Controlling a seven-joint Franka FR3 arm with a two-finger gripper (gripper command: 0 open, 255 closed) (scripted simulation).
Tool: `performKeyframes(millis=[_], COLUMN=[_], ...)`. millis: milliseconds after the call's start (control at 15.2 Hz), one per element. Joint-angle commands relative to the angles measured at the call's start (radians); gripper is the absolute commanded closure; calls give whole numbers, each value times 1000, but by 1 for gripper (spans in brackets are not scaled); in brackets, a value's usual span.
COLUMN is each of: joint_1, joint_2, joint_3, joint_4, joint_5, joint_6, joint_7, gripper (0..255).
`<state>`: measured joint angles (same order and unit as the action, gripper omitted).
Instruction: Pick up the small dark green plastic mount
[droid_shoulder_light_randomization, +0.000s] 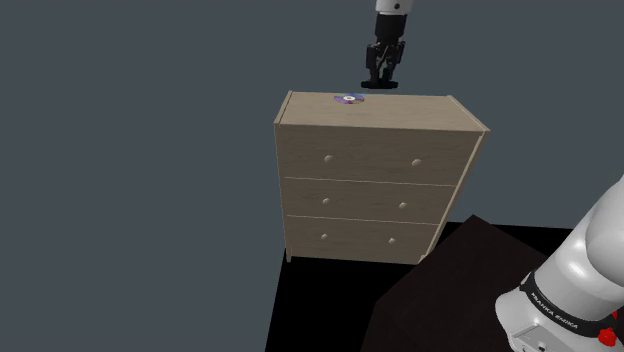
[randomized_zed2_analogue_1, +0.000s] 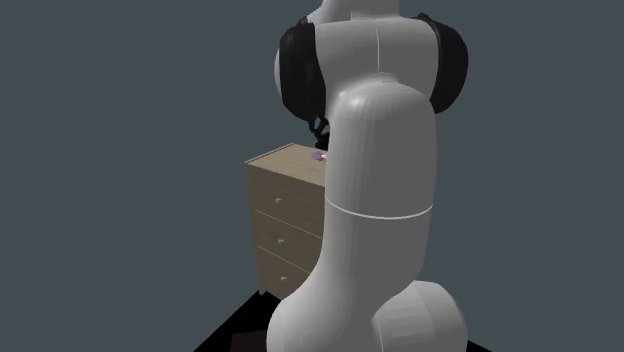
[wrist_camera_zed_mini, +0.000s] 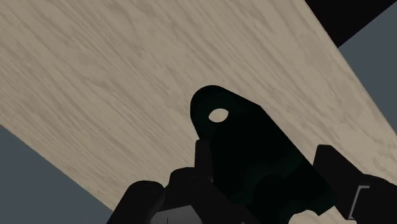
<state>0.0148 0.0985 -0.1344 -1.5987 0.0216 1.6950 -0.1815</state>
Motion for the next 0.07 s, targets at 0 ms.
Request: performKeyframes(millis=[0], joint_1=[0], joint_2=[0], joint_3=[0], joint_4=[7], joint_5=[0], joint_6=[-7], joint_7=[0], gripper=[255])
